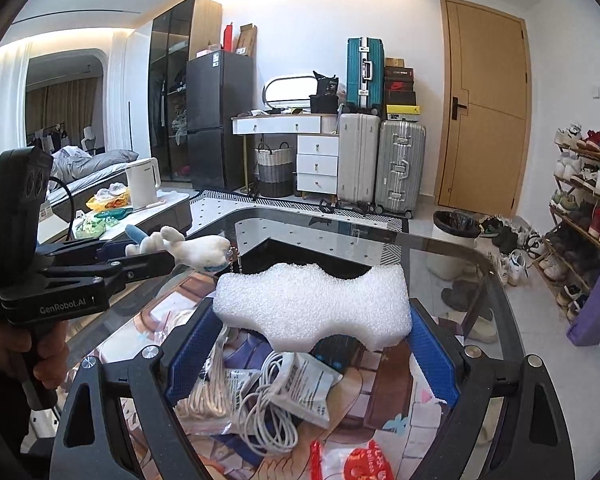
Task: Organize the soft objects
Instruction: 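Lift the plush toy with the left gripper while the right gripper carries foam over the black box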
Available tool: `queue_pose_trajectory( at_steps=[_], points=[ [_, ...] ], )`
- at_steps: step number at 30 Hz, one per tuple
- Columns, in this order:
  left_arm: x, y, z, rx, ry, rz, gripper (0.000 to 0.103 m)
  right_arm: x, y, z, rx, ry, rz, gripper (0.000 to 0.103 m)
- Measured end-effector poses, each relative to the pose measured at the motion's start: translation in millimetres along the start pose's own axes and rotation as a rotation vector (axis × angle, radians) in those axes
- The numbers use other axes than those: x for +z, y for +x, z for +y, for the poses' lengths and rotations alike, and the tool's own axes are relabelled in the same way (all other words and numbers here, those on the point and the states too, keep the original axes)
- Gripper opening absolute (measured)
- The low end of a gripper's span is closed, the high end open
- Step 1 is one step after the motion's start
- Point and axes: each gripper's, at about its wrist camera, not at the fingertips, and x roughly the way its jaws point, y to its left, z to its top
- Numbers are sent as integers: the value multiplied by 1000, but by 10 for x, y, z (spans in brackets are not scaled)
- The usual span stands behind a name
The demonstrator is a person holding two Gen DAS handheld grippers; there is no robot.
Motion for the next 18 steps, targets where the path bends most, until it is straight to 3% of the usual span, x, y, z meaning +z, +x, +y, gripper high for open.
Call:
queue_pose_trajectory(
  at_steps=[18],
  points=[
    [190, 497, 53, 33, 14, 30, 44, 127, 457, -332, -33, 51, 49, 91]
  ],
)
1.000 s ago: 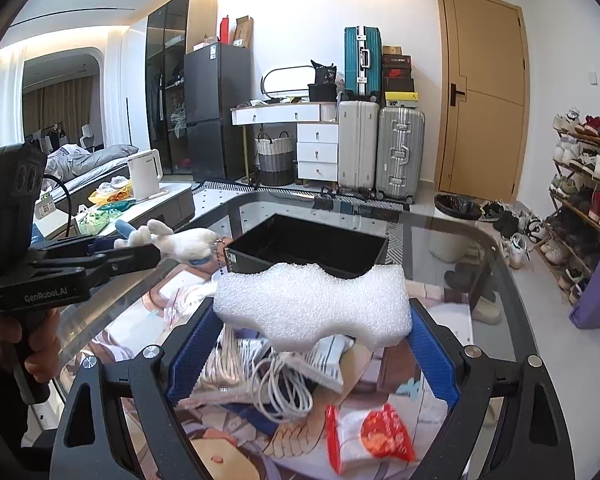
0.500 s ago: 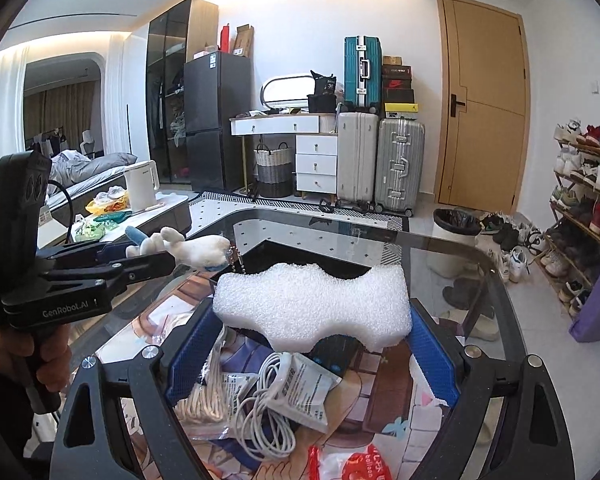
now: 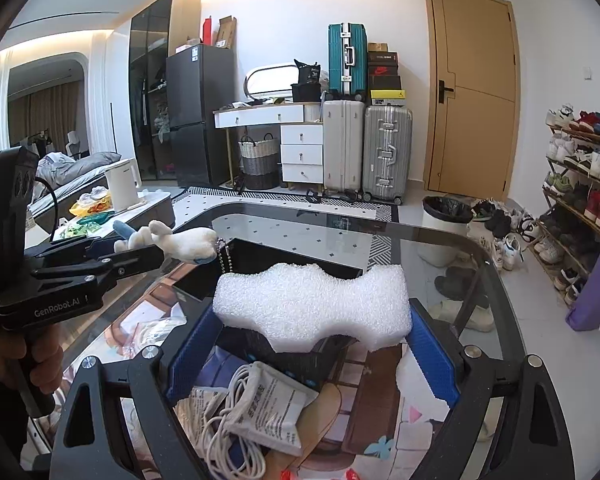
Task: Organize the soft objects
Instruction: 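Lift the plush toy with the left gripper while the right gripper carries foam over the black box, then open the left gripper over the black box while the right gripper drops the foam in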
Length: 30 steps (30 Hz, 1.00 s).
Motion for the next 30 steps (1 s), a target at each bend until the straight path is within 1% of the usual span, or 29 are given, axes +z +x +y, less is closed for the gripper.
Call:
queue_pose_trajectory(
  at_steps=[7, 12, 14, 24, 28, 30],
  points=[
    [25, 182, 9, 5, -7, 28, 44, 47, 228, 3, 1, -5, 22, 91],
    [33, 332, 2, 6, -8, 47, 44, 42, 359, 44, -33, -42, 14, 91],
    [27, 391, -1, 6, -8, 52, 44, 40, 428, 45, -30, -46, 19, 91],
    [35, 679, -59, 7, 4, 83, 44, 73, 800, 51, -16, -71, 70, 91],
    [32, 792, -75, 6, 13, 103, 44, 81, 935, 112, -10, -86, 92, 91],
    [9, 845, -77, 0, 13, 125, 44, 86, 1000, 133, -15, -94, 103, 91]
  ],
)
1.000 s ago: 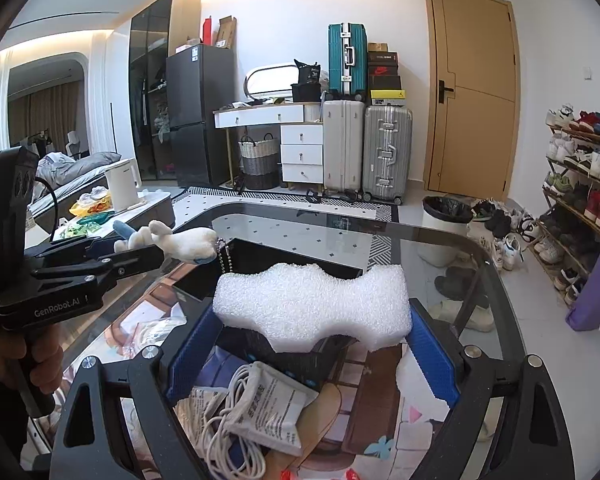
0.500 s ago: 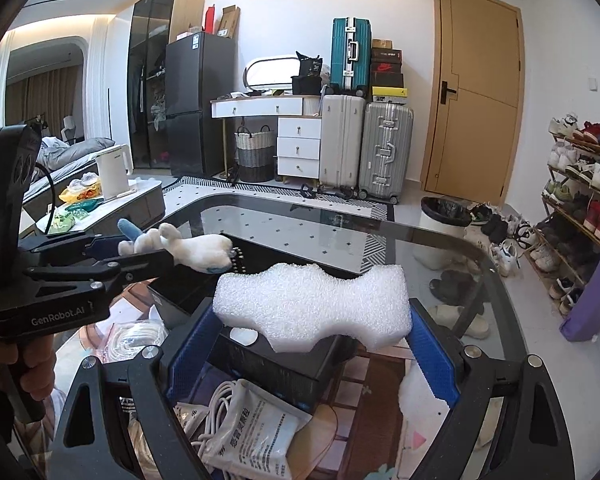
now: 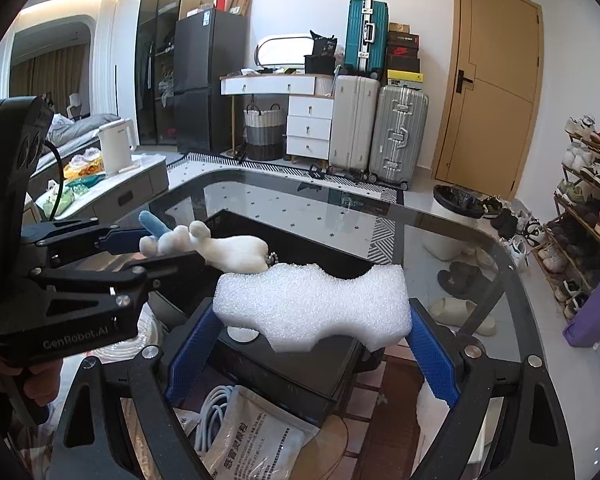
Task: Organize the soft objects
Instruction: 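Open the left gripper over the black box while the right gripper drops the foam in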
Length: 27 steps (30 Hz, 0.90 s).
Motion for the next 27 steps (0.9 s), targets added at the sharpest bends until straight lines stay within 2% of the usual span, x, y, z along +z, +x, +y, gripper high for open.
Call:
queue_pose_trajectory(
  at_steps=[4, 15, 23, 27],
  points=[
    [-66, 56, -29, -5, 17, 40, 44, 13, 101, -25, 3, -4, 18, 91],
    [-89, 0, -50, -25, 13, 56, 44, -42, 184, -30, 4, -4, 27, 91],
    [-78, -25, -1, -7, 3, 55, 46, -52, 149, 61, 7, -47, 29, 93],
    [-71, -111, -22, -10, 18, 37, 60, -97, 73, 65, -9, -56, 29, 95]
  ],
)
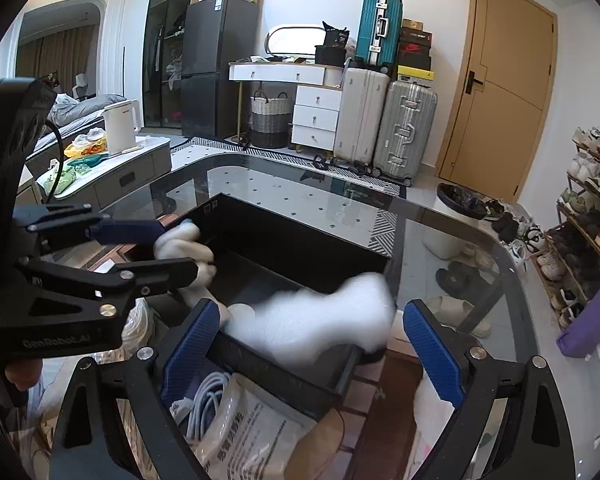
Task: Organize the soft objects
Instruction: 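Open the left gripper over the black box while the right gripper drops the foam in, then withdraw both grippers from the black box back over the table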
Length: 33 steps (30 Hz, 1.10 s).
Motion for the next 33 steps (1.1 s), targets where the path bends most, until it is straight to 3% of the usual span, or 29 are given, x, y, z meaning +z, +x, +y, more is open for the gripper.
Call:
queue_pose_trajectory(
  at_steps=[2, 4, 9, 18, 33],
  points=[
    [-3, -84, -5, 11, 5, -17, 72, -31, -74, -8, -1, 5, -1, 97],
    [-16, -188, -7, 30, 7, -37, 92, -56, -158, -8, -12, 4, -4, 97],
    [-97, -492, 23, 47, 9, -106, 103, -188, -425, -32, -16, 40, 2, 102],
    [-341, -856, 73, 75, 23, -121, 103, -588, -821, 5, 47, 113, 38, 102],
    [-767, -1059, 26, 76, 8, -103, 103, -1032, -1055, 7, 5, 173, 81, 102]
  ],
)
